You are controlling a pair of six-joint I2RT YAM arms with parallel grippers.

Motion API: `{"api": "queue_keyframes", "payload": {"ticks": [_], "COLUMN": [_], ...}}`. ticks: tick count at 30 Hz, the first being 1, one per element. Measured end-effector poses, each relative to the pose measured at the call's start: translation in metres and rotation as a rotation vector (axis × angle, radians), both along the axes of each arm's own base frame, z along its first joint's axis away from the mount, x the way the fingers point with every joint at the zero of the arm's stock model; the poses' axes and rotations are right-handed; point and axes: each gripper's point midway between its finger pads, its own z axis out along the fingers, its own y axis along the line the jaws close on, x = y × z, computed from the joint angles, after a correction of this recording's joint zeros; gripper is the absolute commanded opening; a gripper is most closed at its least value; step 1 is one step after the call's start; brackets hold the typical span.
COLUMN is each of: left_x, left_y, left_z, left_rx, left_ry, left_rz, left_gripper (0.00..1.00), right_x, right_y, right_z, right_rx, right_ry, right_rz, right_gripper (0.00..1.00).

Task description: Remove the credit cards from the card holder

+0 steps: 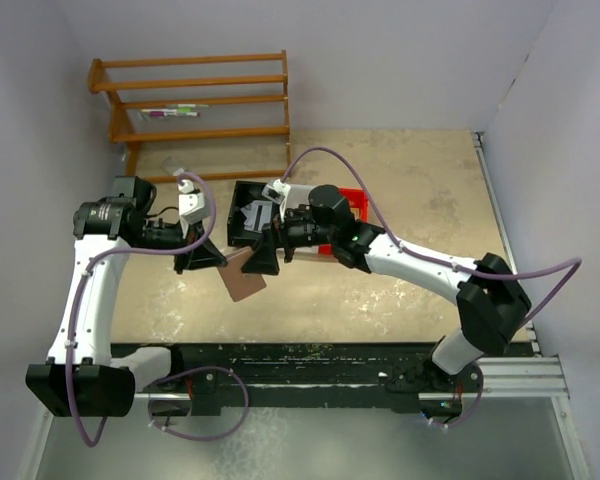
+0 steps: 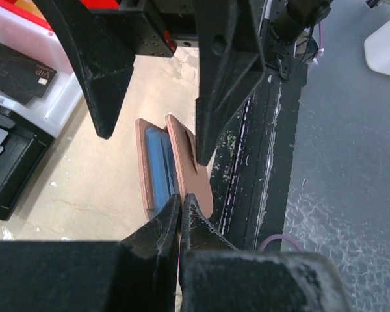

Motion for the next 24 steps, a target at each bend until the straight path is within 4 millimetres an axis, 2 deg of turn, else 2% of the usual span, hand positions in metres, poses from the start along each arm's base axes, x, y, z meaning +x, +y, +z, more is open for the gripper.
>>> {"api": "queue_keyframes", "payload": {"ticks": [4, 8, 9, 10, 11, 15, 16, 17, 24], "left_x": [-0.002, -0.001, 0.001, 0.001, 0.002, 0.005, 0.006, 0.006, 0.011], "left_y": [-0.002, -0.003, -0.003, -0.003, -0.003, -0.005, -0.005, -0.005, -0.003], "left_z": [0.007, 0.008, 0.008, 0.008, 0.008, 0.010, 0.010, 0.010, 0.014], "left_rx": [-0.020, -0.025, -0.027, -0.027, -0.029, -0.048, -0.051, -0.056, -0.050], "left_ry": [-0.012, -0.012, -0.012, -0.011, -0.011, -0.005, -0.006, -0.001, -0.002], "left_rz": [-0.005, -0.004, 0.003, 0.003, 0.008, 0.041, 0.051, 0.064, 0.155], "left_gripper": [0.00, 0.00, 0.07, 0.19, 0.37, 0.88, 0.91, 0.99, 0.99], "right_x": [-0.005, -0.014, -0.017, -0.019, -0.021, -0.025, -0.026, -0.025, -0.022], "right_y": [0.006, 0.014, 0.015, 0.014, 0.014, 0.010, 0.009, 0.007, -0.008], "right_z": [0.012, 0.031, 0.034, 0.036, 0.038, 0.036, 0.036, 0.037, 0.059], "right_rx": [0.063, 0.165, 0.182, 0.193, 0.201, 0.200, 0.202, 0.203, 0.237], "right_ry": [0.014, 0.044, 0.052, 0.059, 0.070, 0.115, 0.118, 0.119, 0.079], "right_rz": [0.043, 0.106, 0.121, 0.128, 0.141, 0.155, 0.157, 0.153, 0.152], "right_gripper": [0.54, 0.20, 0.11, 0.03, 0.00, 0.00, 0.00, 0.00, 0.00]}}
